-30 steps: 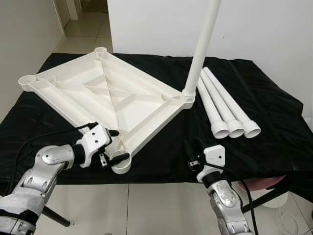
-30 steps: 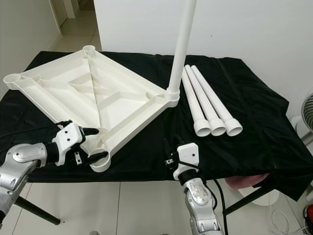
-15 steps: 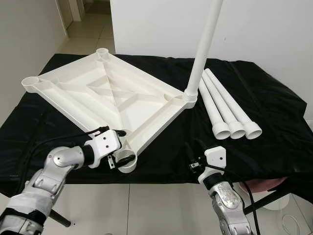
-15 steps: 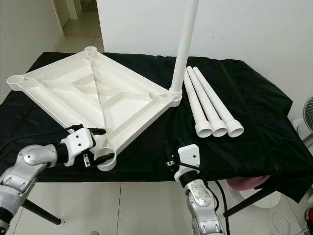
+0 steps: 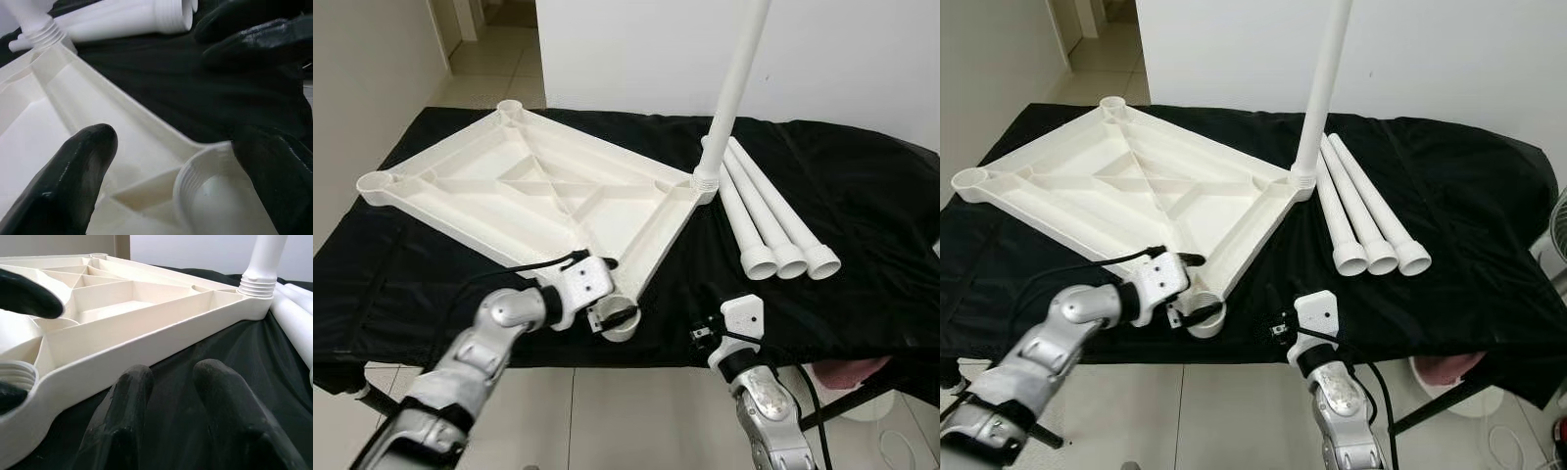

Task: Building children table

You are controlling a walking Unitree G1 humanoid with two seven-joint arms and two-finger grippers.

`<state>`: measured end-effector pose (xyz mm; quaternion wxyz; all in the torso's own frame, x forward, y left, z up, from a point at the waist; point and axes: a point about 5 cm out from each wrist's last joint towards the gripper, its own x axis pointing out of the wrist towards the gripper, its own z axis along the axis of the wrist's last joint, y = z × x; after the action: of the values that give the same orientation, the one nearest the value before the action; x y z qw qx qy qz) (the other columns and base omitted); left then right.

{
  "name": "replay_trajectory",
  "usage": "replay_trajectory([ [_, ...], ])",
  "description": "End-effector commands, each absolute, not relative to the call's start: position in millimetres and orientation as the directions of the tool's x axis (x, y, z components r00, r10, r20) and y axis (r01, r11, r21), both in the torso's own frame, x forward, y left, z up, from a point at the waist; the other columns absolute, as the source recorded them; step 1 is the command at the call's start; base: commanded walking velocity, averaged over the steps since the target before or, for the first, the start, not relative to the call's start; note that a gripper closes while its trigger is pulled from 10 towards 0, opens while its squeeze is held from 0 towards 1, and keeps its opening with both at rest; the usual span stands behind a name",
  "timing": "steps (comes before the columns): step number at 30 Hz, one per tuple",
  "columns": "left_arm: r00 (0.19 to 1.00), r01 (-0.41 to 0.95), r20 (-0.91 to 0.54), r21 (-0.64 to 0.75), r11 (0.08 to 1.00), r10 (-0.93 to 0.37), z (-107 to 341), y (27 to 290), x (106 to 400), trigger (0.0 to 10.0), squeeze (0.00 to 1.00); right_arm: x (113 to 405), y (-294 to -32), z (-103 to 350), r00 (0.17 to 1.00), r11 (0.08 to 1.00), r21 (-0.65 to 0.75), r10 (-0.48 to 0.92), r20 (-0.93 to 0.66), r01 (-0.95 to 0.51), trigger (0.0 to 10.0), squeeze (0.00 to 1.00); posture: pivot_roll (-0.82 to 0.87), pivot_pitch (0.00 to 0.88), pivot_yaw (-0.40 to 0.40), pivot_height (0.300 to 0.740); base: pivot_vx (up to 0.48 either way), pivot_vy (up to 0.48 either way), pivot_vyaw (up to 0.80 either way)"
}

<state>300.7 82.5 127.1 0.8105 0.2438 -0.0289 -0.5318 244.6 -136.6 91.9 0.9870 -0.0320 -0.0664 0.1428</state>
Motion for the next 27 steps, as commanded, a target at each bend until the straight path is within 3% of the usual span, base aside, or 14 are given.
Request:
replay_trajectory([
  [1, 0.538, 0.789, -0.176, 0.449, 0.419, -0.825, 130.6, 90.9, 308.2, 10.0, 0.00, 241.9, -138.1, 89.5, 0.955, 0.959, -0.086, 0.280, 0.102, -0.272, 10.0, 0.00, -0.10, 0.000, -0.016, 0.740, 0.000, 0.000, 0.00],
  [6, 0.546, 0.778, -0.143, 0.452, 0.436, -0.826, 141.3, 103.6, 310.2, 10.0, 0.00, 242.2, -139.1, 88.8, 0.955, 0.959, -0.087, 0.279, 0.097, -0.271, 10.0, 0.00, -0.09, 0.000, -0.019, 0.740, 0.000, 0.000, 0.00],
  [9, 0.511, 0.805, -0.094, 0.402, 0.437, -0.855, 153.1, 113.9, 307.0, 10.0, 0.00, 243.4, -137.7, 88.3, 0.955, 0.958, -0.084, 0.280, 0.094, -0.273, 10.0, 0.00, -0.08, 0.000, -0.023, 0.740, 0.000, 0.000, 0.00],
  [16, 0.356, 0.897, -0.174, 0.338, 0.284, -0.918, 151.6, 137.6, 288.9, 10.0, 0.00, 243.7, -135.2, 87.5, 0.953, 0.956, -0.080, 0.288, 0.091, -0.281, 10.0, 0.00, -0.06, 0.000, -0.024, 0.740, 0.000, 0.000, 0.00],
  [18, 0.356, 0.897, -0.174, 0.338, 0.284, -0.918, 151.6, 137.6, 288.9, 10.0, 0.00, 243.7, -135.2, 87.5, 0.953, 0.956, -0.080, 0.288, 0.091, -0.281, 10.0, 0.00, -0.06, 0.000, -0.024, 0.740, 0.000, 0.000, 0.00],
  [20, 0.264, 0.946, -0.247, 0.256, 0.200, -0.932, 145.3, 149.7, 279.3, 10.0, 0.00, 243.8, -135.0, 87.4, 0.953, 0.956, -0.080, 0.290, 0.090, -0.283, 10.0, 0.00, -0.06, 0.000, -0.024, 0.740, 0.000, 0.000, 0.00],
  [22, 0.227, 0.960, -0.280, 0.226, 0.166, -0.933, 142.2, 154.7, 275.7, 10.0, 0.00, 244.0, -135.0, 87.4, 0.953, 0.955, -0.080, 0.291, 0.089, -0.284, 10.0, 0.00, -0.06, 0.000, -0.025, 0.740, 0.000, 0.000, 0.00],
  [27, 0.241, 0.955, -0.359, 0.254, 0.154, -0.902, 134.8, 162.0, 280.0, 10.0, 0.00, 245.0, -134.3, 87.6, 0.952, 0.955, -0.078, 0.293, 0.090, -0.287, 10.0, 0.00, -0.06, 0.000, -0.026, 0.740, 0.000, 0.000, 0.00],
])
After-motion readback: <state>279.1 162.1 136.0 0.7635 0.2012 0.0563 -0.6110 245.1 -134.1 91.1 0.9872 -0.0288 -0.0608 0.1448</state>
